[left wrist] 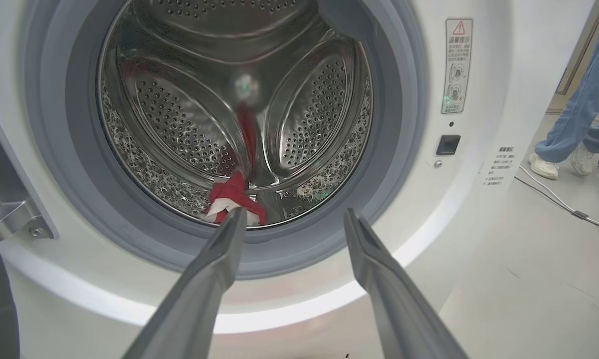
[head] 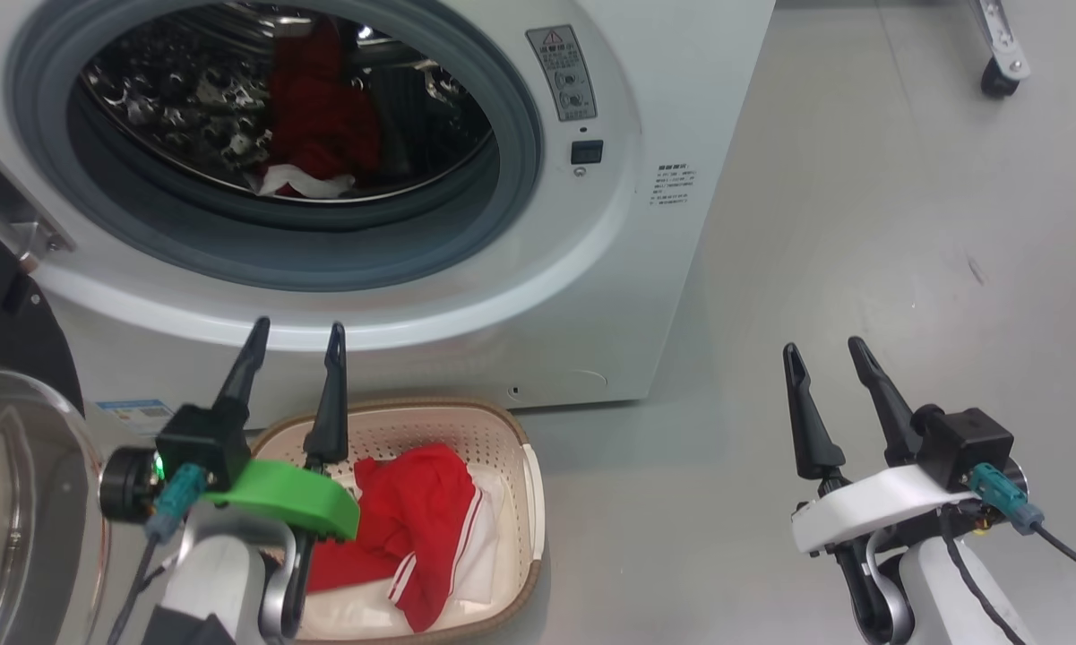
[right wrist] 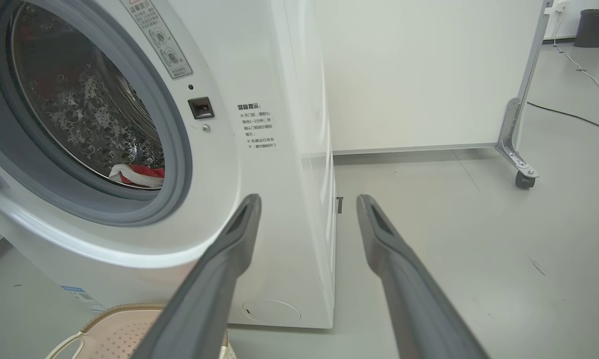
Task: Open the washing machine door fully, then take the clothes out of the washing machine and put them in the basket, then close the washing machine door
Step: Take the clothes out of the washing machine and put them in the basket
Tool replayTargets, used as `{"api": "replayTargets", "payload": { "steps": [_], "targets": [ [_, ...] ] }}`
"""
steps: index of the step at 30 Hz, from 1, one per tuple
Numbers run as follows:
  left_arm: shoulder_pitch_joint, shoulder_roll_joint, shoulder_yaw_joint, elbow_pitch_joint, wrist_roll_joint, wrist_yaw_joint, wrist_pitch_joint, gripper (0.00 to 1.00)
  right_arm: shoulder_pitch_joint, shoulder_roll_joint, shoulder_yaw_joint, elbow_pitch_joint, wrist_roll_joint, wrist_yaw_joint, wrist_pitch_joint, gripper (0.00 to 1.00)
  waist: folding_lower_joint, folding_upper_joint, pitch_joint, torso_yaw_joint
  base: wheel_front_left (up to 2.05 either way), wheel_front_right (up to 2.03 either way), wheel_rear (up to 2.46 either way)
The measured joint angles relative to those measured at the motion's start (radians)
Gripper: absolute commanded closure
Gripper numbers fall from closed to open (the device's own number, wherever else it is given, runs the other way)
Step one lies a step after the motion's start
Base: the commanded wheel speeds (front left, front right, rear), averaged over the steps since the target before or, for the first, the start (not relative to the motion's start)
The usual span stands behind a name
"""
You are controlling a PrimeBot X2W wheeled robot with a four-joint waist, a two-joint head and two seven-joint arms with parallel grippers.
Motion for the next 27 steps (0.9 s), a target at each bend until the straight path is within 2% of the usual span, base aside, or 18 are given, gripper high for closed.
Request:
{"api": "replayTargets", "payload": {
  "steps": [11, 27],
  "targets": [
    [0.184, 0.003, -0.008, -0.053, 0.002, 0.039, 0.000, 0.00, 0.060, 0.001, 0.005, 0.012, -0.007, -0.001, 0.000, 0.00, 0.0000, 0.0000, -0.086, 0.018, 0.00, 0.00, 0.00],
    [0.303, 0.008, -0.023, -0.165, 0.002, 0.061, 0.029, 0.00, 0.111, 0.003, 0.020, 0.013, -0.007, -0.008, 0.000, 0.00, 0.0000, 0.0000, -0.142, 0.025, 0.00, 0.00, 0.00]
  ]
}}
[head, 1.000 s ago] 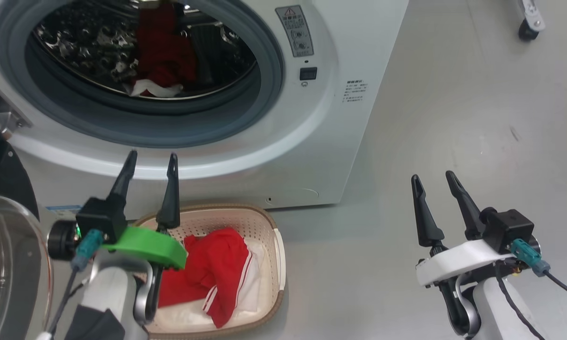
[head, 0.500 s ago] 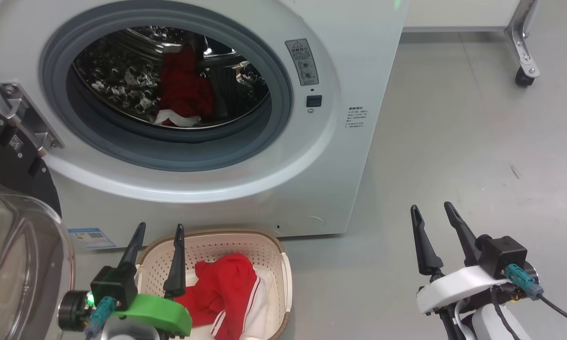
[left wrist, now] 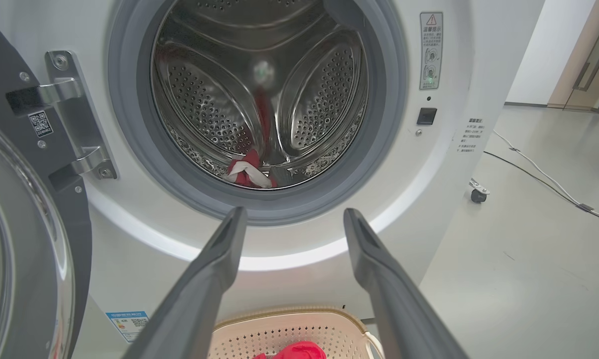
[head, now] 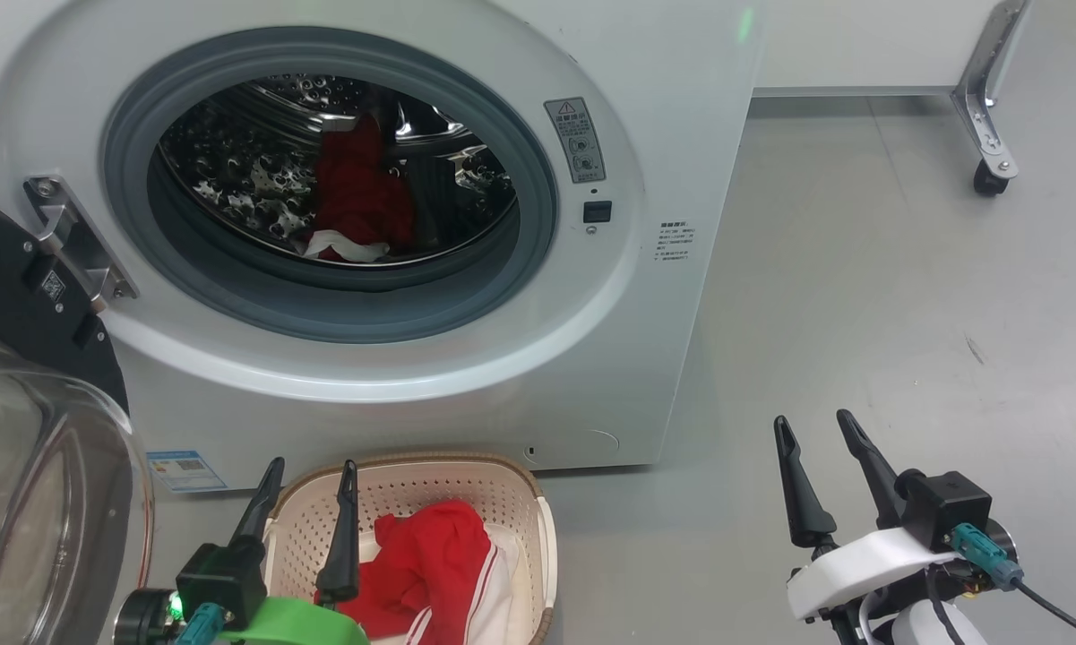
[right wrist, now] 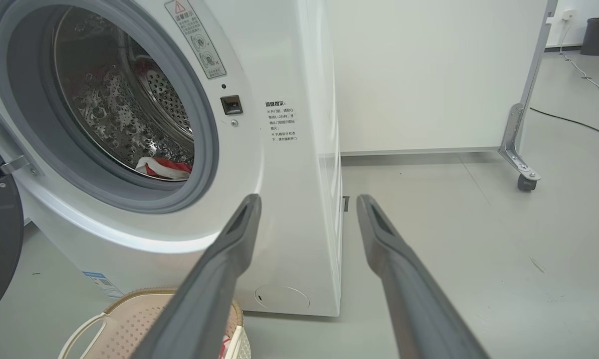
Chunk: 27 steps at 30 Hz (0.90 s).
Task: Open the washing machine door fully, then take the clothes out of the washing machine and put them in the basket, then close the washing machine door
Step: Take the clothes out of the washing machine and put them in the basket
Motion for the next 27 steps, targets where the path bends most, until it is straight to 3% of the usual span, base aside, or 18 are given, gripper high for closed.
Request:
{"api": "replayTargets", "payload": {
  "steps": [27],
  "targets": [
    [0.064, 0.005, -0.006, -0.125, -0.001, 0.018, 0.072, 0.00, 0.012, 0.000, 0.002, -0.032, -0.001, -0.008, 0.000, 0.00, 0.0000, 0.0000, 0.021, 0.002, 0.00, 0.00, 0.00]
  ]
}}
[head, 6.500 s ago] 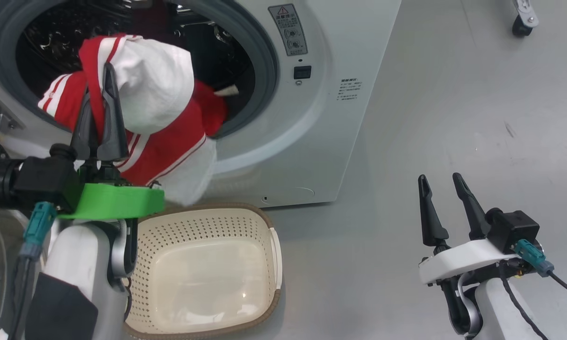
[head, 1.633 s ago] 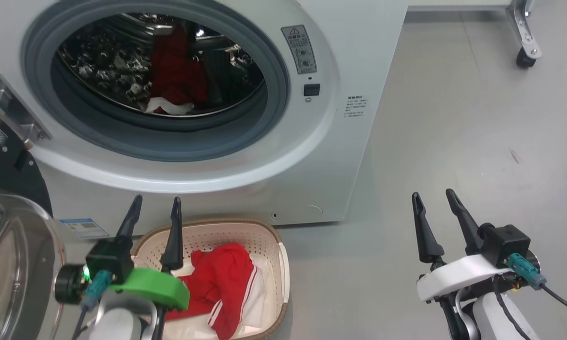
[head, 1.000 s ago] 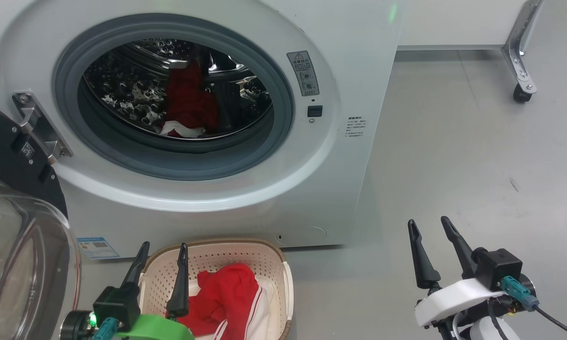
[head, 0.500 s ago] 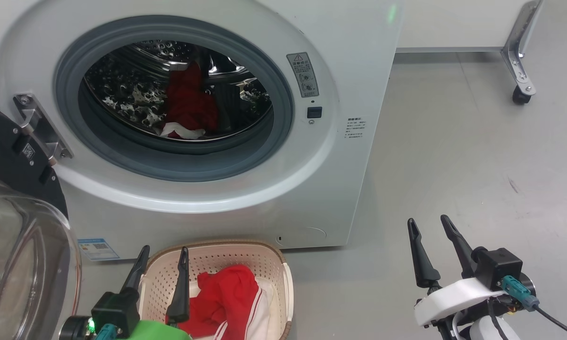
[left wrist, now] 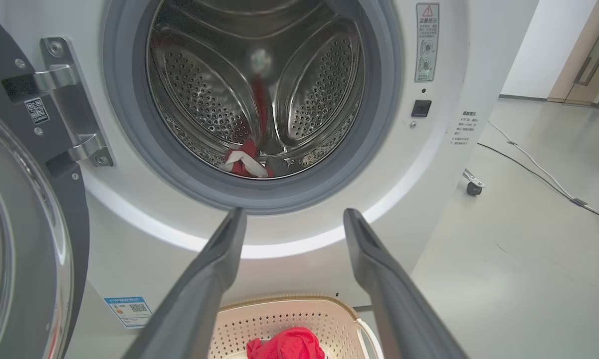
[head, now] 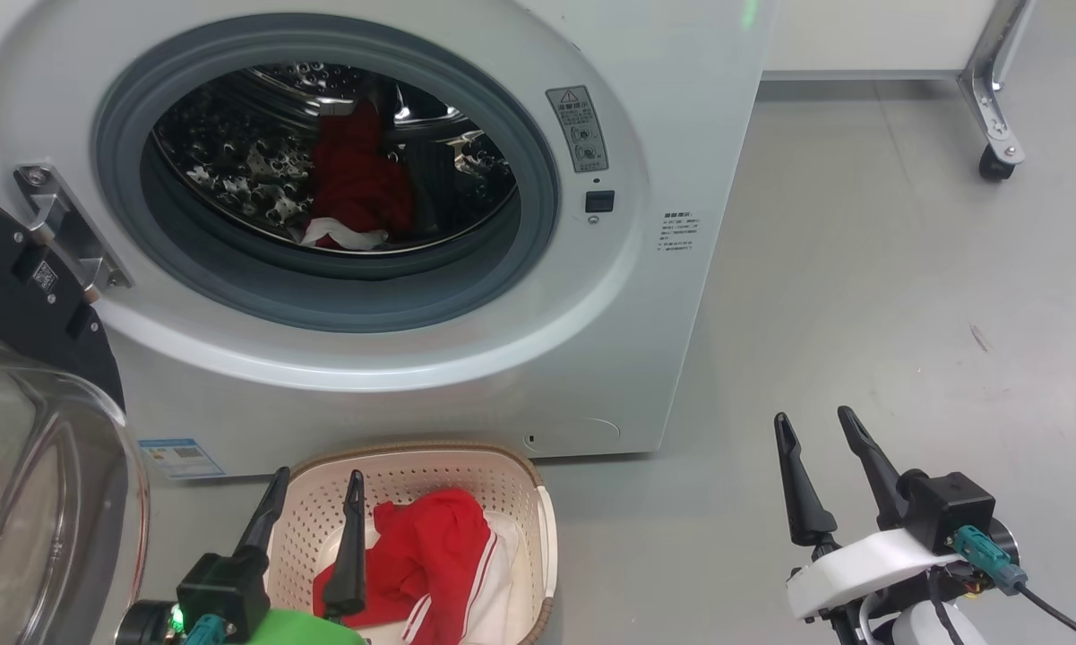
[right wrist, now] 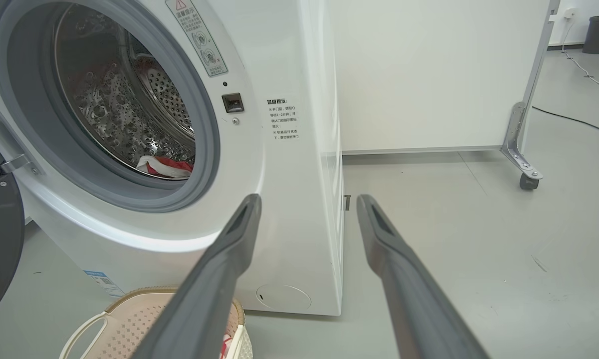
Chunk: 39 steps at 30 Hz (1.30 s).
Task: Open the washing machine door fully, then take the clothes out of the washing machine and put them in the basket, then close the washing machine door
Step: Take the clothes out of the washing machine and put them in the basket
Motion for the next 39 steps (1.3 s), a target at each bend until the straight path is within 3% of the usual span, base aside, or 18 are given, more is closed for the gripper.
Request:
{"api": "replayTargets", "payload": {
  "steps": [8, 20, 39],
  "targets": [
    [-0.019, 0.000, -0.021, -0.004, -0.010, 0.000, 0.029, 0.00, -0.003, 0.000, 0.002, -0.029, -0.012, 0.000, 0.000, 0.00, 0.0000, 0.0000, 0.062, -0.001, 0.00, 0.00, 0.00],
    [-0.181, 0.000, -0.039, 0.044, -0.010, -0.008, 0.086, 0.00, -0.069, -0.001, 0.007, -0.086, -0.025, 0.000, 0.000, 0.00, 0.0000, 0.0000, 0.209, -0.008, 0.00, 0.00, 0.00],
    [-0.597, 0.021, 0.036, 0.165, -0.031, -0.020, 0.213, 0.00, -0.200, -0.002, 0.037, -0.132, -0.015, 0.009, 0.000, 0.00, 0.0002, 0.0000, 0.472, -0.081, 0.00, 0.00, 0.00]
  ]
}}
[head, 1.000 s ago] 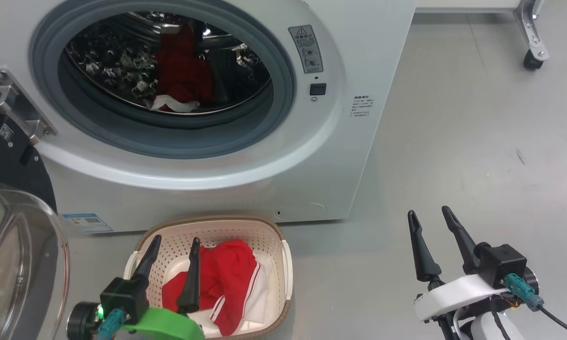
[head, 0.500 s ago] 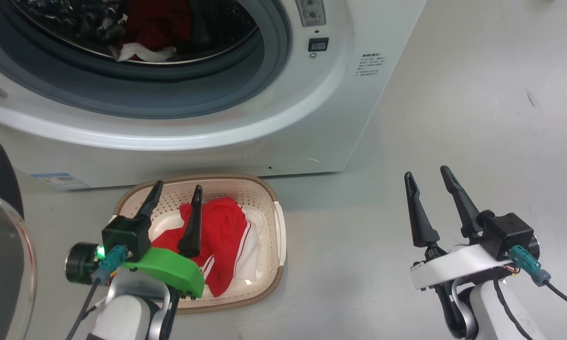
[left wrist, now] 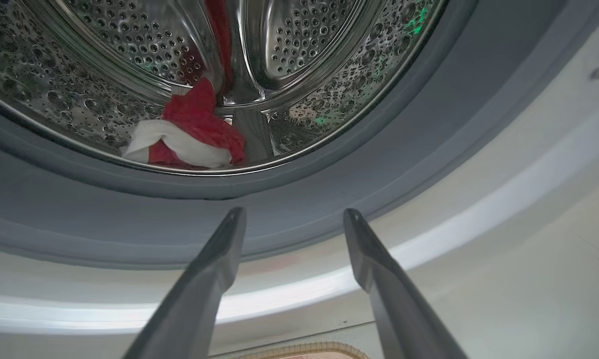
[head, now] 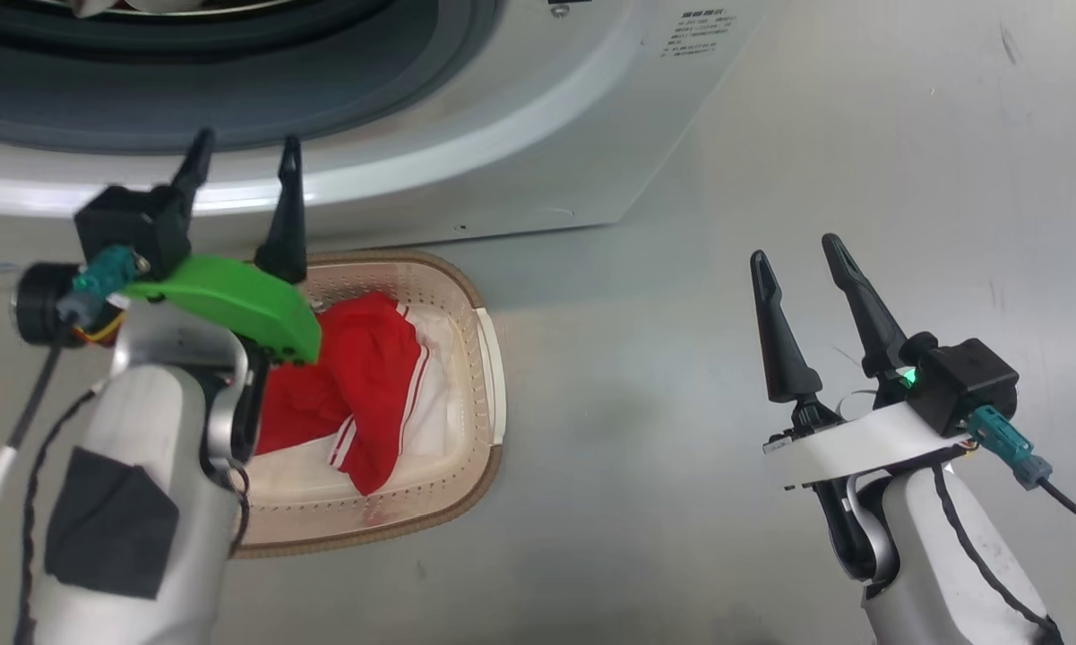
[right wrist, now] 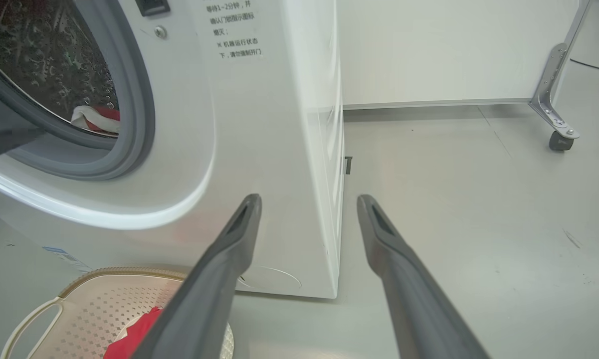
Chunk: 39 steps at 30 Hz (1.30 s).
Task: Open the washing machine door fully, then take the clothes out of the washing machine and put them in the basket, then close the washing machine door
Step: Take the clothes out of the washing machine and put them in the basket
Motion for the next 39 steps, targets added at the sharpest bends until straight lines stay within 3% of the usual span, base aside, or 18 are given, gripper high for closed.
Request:
{"api": "replayTargets", "payload": {
  "steps": [19, 27, 39],
  "targets": [
    [-0.368, 0.136, 0.132, 0.151, 0.006, 0.020, 0.116, 0.00, -0.090, -0.001, 0.103, 0.005, 0.146, 0.007, 0.000, 0.00, 0.0001, 0.0000, 0.139, -0.142, 0.00, 0.00, 0.00],
    [-0.473, 0.231, 0.164, 0.231, 0.040, 0.029, 0.204, 0.00, -0.107, -0.001, 0.146, 0.011, 0.198, 0.006, 0.000, 0.00, 0.0000, 0.0000, 0.160, -0.206, 0.00, 0.00, 0.00],
    [-0.583, 0.308, 0.174, 0.327, 0.050, 0.031, 0.376, 0.00, -0.126, 0.000, 0.195, 0.014, 0.250, -0.002, 0.000, 0.00, 0.0000, 0.0000, 0.188, -0.285, 0.00, 0.00, 0.00]
  ]
}}
